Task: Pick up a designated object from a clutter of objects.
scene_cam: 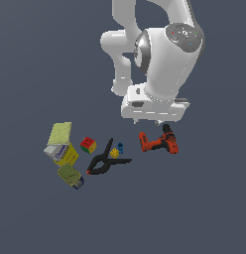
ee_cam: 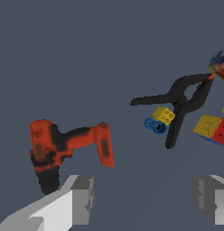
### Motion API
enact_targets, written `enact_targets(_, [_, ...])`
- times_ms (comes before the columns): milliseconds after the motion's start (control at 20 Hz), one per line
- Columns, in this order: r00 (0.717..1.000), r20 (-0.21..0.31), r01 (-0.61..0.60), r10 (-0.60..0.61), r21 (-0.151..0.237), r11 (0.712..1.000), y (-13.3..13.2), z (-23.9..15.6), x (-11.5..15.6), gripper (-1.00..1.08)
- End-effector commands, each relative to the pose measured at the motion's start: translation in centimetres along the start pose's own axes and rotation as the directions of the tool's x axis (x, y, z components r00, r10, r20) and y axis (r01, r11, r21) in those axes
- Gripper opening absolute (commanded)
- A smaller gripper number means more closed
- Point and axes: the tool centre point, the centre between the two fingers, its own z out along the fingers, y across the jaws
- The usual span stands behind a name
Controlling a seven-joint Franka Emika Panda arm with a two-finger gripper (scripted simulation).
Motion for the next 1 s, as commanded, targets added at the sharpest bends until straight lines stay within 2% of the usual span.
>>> enact_targets(0, [1.000, 0.022, -0.008, 0.008, -0.034, 0.999, -1.8, 1.5, -0.4, 0.68])
enact_targets(450, [0.996, 0.075, -0.028, 0.041, -0.164, 0.986, -8.1, 6.7, -2.6, 0.68])
enact_targets(950, [0.994, 0.079, -0.043, 0.071, -0.310, 0.950, -14.2, 12.4, -6.1, 0.68])
